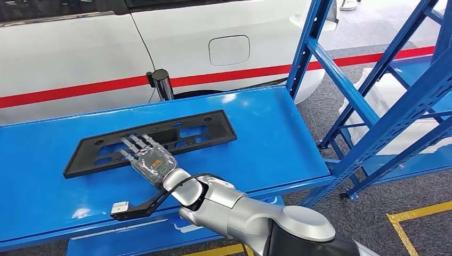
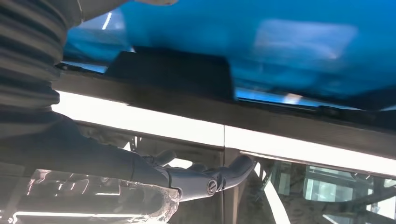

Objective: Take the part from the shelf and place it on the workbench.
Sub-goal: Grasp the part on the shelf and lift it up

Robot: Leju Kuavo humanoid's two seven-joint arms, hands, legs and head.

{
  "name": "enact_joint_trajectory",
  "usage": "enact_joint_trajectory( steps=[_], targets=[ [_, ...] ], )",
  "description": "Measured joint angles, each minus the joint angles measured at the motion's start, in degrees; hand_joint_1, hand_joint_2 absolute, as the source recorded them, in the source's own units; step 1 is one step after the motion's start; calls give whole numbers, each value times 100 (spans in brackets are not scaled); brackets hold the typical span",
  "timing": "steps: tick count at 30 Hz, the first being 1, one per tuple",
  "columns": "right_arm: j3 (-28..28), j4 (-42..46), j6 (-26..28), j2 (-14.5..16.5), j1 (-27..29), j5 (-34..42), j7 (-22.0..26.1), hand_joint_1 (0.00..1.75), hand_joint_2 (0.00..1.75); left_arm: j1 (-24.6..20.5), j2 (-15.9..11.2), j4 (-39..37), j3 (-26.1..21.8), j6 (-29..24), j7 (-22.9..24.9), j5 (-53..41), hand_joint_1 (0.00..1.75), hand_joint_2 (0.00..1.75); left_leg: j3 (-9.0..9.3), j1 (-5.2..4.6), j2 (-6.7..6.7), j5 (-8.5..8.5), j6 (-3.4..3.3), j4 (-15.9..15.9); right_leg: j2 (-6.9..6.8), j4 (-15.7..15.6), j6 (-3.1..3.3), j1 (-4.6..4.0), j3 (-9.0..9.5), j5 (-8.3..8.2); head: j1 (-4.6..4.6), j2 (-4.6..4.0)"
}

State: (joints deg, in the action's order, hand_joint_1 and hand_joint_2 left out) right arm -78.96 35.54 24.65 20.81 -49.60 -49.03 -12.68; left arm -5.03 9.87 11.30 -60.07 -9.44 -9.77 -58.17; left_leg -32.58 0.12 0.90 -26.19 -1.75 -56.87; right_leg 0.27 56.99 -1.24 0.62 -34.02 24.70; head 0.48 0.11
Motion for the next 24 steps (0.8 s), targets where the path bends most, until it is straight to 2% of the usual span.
enact_joint_trajectory(
  steps=[10,24],
  targets=[
    [-7,-2,-116,3,-5,36,-133,0,175,0,17,0,3,-22,0,-22,0,0,31,24,-10,5,98,53,12,3,37,-36,1,22,1,0],
    [32,-515,-298,-11,-206,81,-845,0,175,0,32,0,9,-17,0,-205,0,0,65,-38,-9,3,95,52,11,1,37,-2,30,23,1,0]
  ],
)
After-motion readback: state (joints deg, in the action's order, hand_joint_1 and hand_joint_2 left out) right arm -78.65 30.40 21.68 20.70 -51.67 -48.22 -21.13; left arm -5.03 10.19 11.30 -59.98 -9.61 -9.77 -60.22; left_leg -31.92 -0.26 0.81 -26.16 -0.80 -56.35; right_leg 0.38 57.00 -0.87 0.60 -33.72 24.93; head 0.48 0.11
